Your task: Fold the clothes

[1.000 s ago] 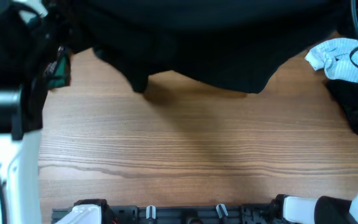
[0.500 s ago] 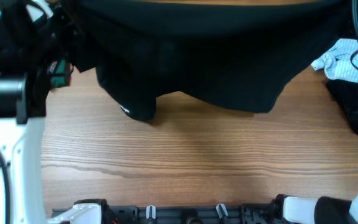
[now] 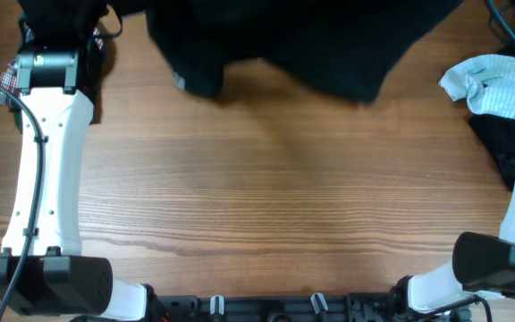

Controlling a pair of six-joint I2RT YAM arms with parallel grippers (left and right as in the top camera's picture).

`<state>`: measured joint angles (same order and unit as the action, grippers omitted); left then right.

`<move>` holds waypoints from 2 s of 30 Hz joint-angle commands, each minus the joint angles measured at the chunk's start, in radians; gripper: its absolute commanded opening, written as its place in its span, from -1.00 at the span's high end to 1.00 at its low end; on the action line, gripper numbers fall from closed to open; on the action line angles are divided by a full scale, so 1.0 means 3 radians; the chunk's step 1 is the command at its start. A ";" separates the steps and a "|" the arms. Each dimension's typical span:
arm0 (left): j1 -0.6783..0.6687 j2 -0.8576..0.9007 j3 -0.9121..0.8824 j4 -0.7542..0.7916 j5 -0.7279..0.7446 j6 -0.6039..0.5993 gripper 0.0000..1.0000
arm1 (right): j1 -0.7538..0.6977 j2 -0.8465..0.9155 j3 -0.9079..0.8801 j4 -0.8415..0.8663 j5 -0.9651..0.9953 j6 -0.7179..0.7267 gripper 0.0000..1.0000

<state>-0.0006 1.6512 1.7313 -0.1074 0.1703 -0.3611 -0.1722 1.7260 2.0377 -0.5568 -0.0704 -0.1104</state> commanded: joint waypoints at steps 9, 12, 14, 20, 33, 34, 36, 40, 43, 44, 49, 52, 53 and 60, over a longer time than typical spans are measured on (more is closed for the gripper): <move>0.0009 0.0076 0.0061 -0.1308 -0.0084 0.0042 0.92 | -0.0029 0.0135 0.0053 -0.0848 -0.0223 -0.0069 0.91; 0.0009 0.0167 0.0060 -0.1799 -0.0085 0.0042 0.92 | -0.0029 0.0258 0.0052 -0.1225 -0.0430 -0.0067 0.91; 0.0009 0.0209 0.0058 -0.2088 -0.0085 0.0045 0.92 | -0.0029 0.0346 0.0052 -0.1469 -0.0526 -0.0064 0.91; 0.0009 0.0234 0.0057 -0.2791 -0.0085 0.0045 0.92 | -0.0029 0.0539 0.0052 -0.2271 -0.0581 -0.0038 0.91; 0.0009 0.0359 0.0006 -0.3647 -0.0239 0.0055 0.82 | -0.0029 0.0693 0.0048 -0.2937 -0.0581 -0.0070 0.91; 0.0009 0.0364 -0.0005 -0.3653 -0.0245 0.0055 0.80 | -0.0029 0.0693 0.0042 -0.2956 -0.0580 -0.0071 0.91; 0.0009 0.0375 -0.0005 -0.3674 -0.0249 0.0055 0.71 | -0.0029 0.0693 0.0014 -0.2989 -0.0580 -0.0071 0.91; 0.0009 0.0375 -0.0005 -0.3695 -0.0249 0.0055 0.29 | -0.0029 0.0693 -0.0188 -0.3006 -0.0580 -0.0070 0.92; 0.0009 0.0375 -0.0005 -0.3695 -0.0249 0.0056 0.13 | -0.0029 0.0693 -0.0296 -0.2987 -0.0580 -0.0071 0.82; 0.0009 0.0375 -0.0005 -0.3694 -0.0249 0.0056 0.05 | -0.0029 0.0693 -0.0327 -0.2979 -0.0580 -0.0072 0.66; 0.0009 0.0375 -0.0005 -0.3696 -0.0248 0.0055 0.03 | -0.0029 0.0693 -0.0364 -0.2956 -0.0581 -0.0067 0.27; 0.0009 0.0375 -0.0005 -0.3724 -0.0247 0.0055 0.04 | -0.0029 0.0693 -0.0364 -0.2935 -0.0582 -0.0058 -0.02; 0.0009 0.0375 -0.0005 -0.3738 -0.0245 0.0055 0.04 | -0.0029 0.0693 -0.0364 -0.2930 -0.0590 -0.0057 -0.05; -0.0024 0.0375 -0.0005 -0.3999 0.0015 0.0055 0.35 | -0.0025 0.0693 -0.0364 -0.2917 -0.0985 -0.0070 -0.06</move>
<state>-0.0025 1.7546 1.7382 -1.2774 0.1249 -0.3500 -0.1741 1.9205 1.9335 -1.4353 -0.2790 -0.1291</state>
